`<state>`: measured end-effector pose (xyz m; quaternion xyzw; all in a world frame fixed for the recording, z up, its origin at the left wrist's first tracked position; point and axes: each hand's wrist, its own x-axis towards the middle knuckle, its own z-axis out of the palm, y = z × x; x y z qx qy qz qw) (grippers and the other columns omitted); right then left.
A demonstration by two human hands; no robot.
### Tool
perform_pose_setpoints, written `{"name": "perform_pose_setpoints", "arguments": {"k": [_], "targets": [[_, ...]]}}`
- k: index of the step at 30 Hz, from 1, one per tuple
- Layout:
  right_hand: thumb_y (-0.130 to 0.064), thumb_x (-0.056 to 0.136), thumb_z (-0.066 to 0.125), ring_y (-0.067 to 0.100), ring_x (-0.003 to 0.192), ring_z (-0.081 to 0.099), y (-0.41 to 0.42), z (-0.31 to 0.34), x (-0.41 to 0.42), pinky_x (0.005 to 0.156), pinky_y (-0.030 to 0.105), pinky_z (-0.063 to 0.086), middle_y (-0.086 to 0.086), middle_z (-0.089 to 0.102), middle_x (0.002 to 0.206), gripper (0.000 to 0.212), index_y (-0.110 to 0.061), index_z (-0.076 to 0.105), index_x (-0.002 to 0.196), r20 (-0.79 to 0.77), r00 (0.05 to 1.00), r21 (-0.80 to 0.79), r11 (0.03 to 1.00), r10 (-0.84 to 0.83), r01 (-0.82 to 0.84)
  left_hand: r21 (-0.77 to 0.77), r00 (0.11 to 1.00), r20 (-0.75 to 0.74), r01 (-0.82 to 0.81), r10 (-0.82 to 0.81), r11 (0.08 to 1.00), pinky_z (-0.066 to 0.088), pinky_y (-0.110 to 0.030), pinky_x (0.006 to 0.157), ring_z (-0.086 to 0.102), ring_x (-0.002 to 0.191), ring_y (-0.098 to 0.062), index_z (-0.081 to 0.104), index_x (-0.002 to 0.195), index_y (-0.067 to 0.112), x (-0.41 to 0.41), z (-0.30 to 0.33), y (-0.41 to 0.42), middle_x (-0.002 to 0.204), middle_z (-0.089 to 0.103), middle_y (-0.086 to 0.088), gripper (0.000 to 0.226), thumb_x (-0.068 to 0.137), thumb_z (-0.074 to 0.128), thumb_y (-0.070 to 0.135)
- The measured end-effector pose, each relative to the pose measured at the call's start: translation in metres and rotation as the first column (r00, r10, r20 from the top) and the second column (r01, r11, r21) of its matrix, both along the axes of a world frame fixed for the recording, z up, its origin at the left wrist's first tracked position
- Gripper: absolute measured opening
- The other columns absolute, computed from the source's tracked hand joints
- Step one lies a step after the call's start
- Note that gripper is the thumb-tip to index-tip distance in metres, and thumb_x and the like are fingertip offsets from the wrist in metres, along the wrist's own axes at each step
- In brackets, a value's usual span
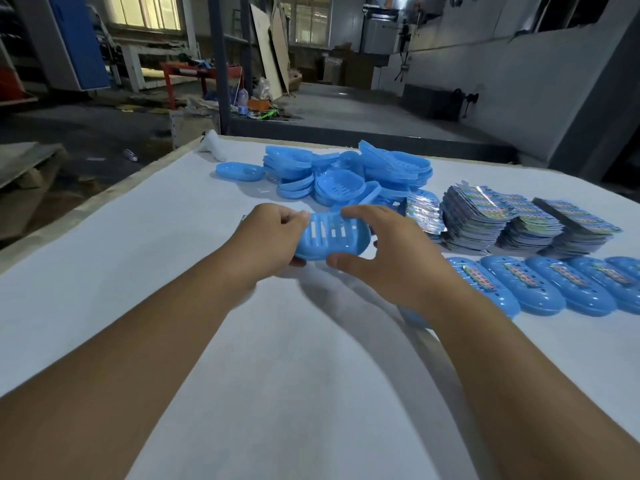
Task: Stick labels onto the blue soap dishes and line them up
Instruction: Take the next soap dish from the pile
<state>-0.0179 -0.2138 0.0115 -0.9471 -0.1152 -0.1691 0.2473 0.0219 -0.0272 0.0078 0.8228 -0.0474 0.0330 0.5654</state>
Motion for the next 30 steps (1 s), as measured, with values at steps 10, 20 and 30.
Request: {"name": "perform_pose_setpoints", "arguments": {"k": [10, 20, 30], "targets": [[-0.062, 0.075, 0.076, 0.014, 0.106, 0.060, -0.002, -0.003, -0.002, 0.082, 0.030, 0.047, -0.009, 0.066, 0.117, 0.066, -0.033, 0.059, 0.132, -0.126, 0.985, -0.099, 0.990, -0.116, 0.104, 0.521, 0.961, 0.087, 0.181, -0.262, 0.834, 0.048, -0.020, 0.081, 0.058, 0.097, 0.004, 0.047, 0.131, 0.053, -0.004, -0.011, 0.016, 0.120, 0.059, 0.024, 0.065, 0.072, 0.073, 0.054], [-0.061, 0.080, 0.072, 0.015, 0.103, 0.063, -0.001, -0.004, -0.001, 0.088, 0.035, 0.053, -0.010, 0.067, 0.118, 0.060, -0.037, 0.059, 0.133, -0.187, 0.977, -0.168, 0.984, -0.098, 0.067, 0.681, 0.968, 0.028, 0.163, -0.249, 0.713, 0.043, -0.028, 0.089, 0.053, 0.108, -0.014, 0.035, 0.141, 0.052, -0.008, -0.007, 0.018, 0.131, 0.051, 0.004, 0.068, 0.081, 0.069, 0.055], [-0.060, 0.087, 0.066, 0.014, 0.118, 0.056, -0.004, -0.005, 0.003, 0.087, 0.030, 0.040, -0.009, 0.057, 0.136, 0.052, -0.035, 0.060, 0.132, -0.098, 0.992, -0.064, 0.995, -0.078, 0.072, 0.528, 0.972, 0.165, -0.231, 0.168, 0.817, 0.040, -0.023, 0.062, 0.058, 0.081, -0.007, 0.064, 0.117, 0.032, 0.004, 0.005, 0.036, 0.111, 0.065, 0.008, 0.027, 0.091, 0.063, 0.039]]}}
